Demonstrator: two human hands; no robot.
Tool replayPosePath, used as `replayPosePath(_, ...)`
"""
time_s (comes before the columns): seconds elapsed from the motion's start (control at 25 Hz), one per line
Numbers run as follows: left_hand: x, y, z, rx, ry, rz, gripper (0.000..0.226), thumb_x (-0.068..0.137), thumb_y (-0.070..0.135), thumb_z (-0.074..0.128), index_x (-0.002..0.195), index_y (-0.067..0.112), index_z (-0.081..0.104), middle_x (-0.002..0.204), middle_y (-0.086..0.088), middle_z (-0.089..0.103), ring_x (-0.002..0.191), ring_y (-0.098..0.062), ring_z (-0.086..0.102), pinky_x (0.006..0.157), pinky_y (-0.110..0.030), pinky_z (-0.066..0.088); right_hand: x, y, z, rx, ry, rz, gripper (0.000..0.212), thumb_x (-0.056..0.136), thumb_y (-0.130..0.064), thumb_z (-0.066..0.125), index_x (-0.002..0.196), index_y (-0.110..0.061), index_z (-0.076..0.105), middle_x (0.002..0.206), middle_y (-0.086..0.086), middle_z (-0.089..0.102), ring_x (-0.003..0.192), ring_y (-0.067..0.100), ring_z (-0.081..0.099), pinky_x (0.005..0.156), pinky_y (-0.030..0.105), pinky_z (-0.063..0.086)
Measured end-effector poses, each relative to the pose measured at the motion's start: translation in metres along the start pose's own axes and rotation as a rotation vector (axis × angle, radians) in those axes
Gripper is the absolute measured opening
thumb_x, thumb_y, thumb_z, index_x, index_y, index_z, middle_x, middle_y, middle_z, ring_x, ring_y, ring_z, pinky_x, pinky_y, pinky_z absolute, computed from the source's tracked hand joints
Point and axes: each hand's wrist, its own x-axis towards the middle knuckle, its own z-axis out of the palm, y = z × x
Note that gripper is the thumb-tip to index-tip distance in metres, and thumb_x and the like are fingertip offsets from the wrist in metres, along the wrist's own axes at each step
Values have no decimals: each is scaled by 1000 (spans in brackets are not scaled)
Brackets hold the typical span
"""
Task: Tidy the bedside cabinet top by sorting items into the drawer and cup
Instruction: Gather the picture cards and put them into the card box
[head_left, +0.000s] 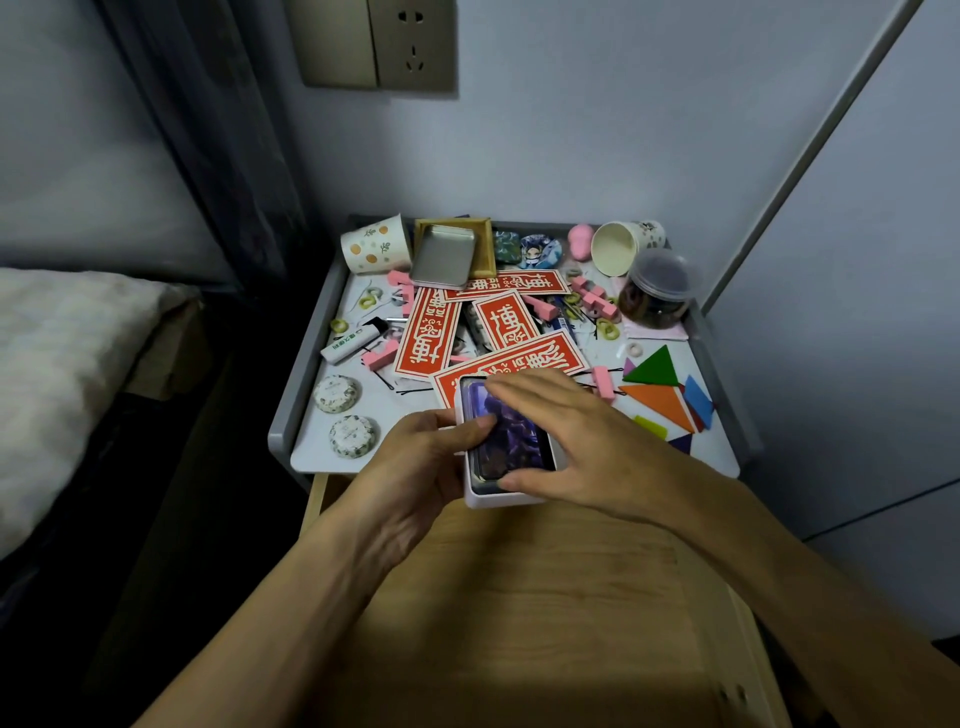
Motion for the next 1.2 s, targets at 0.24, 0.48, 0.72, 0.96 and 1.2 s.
replayPosePath(0.24,-2,13,-5,-4,45,29,37,81,12,67,109,-11,62,109,-33,67,83,-35,69,68,-40,59,14,-8,-5,84,-26,-3,84,88,-41,66,154,-26,17,160,-9,17,131,-14,4,103,-1,2)
replayPosePath(0.48,-1,49,-31,-302,230,126,21,94,5,56,109,-6,64,99,-23,72,75,-30,71,62,-41,62,114,-22,-41,257,39,-82,47,86,-36,70,131,-29,57,141,-7,49,121,-1,44,89,7,34)
replayPosePath(0.72,-5,62,-56,-429,358,225,27,94,6,56,115,-8,64,109,-24,71,82,-29,72,75,-42,60,221,23,-32,-554,147,101,31,89,-21,62,117,-8,65,119,15,63,105,30,61,81,36,49)
replayPosePath(0.96,-5,69,-68,-444,351,199,26,94,6,56,113,-8,65,107,-25,71,90,-32,71,89,-47,56,254,35,-14,-818,78,93,23,87,-5,55,109,-1,63,112,17,65,94,32,64,78,39,53)
replayPosePath(1.2,-3,62,-67,-409,356,198,27,93,6,58,116,-7,64,107,-23,72,91,-34,71,86,-48,56,220,11,-48,-633,177,50,22,87,-11,57,109,-6,57,106,15,64,89,32,61,64,34,39)
